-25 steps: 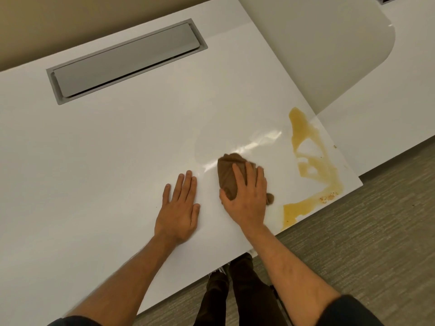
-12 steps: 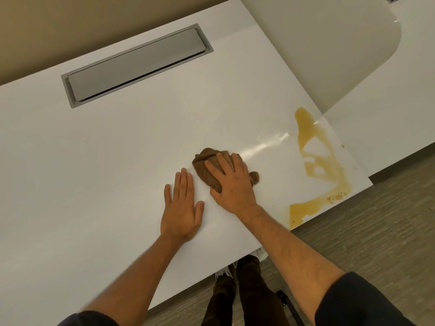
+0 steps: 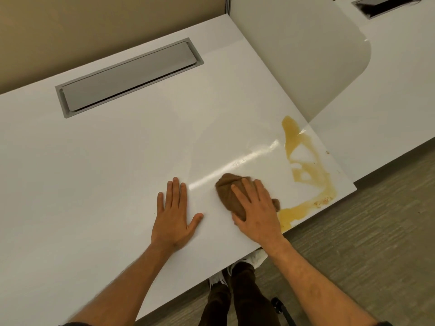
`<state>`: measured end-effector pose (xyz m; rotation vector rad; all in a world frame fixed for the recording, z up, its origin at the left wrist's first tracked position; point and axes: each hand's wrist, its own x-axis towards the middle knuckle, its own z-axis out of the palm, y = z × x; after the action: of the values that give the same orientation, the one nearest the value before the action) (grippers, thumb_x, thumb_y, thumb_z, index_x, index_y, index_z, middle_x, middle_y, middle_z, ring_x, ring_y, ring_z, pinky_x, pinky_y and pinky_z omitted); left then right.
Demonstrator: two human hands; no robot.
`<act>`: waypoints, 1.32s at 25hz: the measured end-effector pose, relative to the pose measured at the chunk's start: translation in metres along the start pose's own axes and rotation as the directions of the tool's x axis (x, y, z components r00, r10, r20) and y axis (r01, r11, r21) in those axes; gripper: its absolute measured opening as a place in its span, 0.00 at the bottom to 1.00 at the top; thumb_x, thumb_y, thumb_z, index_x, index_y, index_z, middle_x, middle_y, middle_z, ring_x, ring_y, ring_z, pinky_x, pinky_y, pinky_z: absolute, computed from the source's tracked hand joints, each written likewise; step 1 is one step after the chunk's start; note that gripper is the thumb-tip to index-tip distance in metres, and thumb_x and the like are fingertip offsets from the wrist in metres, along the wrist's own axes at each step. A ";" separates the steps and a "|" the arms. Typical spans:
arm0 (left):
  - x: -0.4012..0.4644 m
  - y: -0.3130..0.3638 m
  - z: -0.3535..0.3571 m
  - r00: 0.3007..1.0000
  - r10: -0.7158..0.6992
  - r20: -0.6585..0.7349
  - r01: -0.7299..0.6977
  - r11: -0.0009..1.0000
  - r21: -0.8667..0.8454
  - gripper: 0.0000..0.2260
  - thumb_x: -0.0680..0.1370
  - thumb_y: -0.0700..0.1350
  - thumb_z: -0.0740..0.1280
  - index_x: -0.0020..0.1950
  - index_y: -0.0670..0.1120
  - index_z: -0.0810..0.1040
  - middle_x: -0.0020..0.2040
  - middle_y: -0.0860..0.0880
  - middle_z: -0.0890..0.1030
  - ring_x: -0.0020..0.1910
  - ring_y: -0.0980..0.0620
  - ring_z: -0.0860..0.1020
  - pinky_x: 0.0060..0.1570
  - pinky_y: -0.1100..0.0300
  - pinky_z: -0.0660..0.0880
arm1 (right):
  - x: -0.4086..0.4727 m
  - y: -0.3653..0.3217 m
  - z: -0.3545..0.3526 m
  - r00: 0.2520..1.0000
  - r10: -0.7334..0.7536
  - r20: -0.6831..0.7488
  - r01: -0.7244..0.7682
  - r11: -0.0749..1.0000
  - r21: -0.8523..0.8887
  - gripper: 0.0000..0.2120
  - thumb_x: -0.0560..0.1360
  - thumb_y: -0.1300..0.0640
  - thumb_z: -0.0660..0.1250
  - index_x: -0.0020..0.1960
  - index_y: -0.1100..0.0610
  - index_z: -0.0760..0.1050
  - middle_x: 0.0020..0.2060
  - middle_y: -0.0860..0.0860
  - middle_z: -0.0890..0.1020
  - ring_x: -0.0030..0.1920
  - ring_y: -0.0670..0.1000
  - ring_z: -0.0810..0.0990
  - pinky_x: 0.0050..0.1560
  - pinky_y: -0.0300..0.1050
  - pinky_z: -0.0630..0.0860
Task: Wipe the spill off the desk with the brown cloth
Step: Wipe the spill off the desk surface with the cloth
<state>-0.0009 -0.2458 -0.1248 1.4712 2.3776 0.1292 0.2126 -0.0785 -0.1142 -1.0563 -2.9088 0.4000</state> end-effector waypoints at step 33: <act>0.007 -0.003 0.001 1.000 0.002 0.007 -0.002 1.000 -0.023 0.42 0.82 0.70 0.49 0.86 0.45 0.40 0.86 0.44 0.38 0.85 0.44 0.39 0.82 0.42 0.39 | 0.064 -0.057 0.006 0.973 -0.230 0.003 0.227 0.960 0.163 0.31 0.73 0.50 0.62 0.77 0.48 0.67 0.77 0.55 0.68 0.77 0.65 0.62 0.77 0.64 0.58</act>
<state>-0.0055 -0.2415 -0.1283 1.4614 2.3614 0.1513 0.1265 -0.0816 -0.1105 -0.6891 -2.9110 0.6265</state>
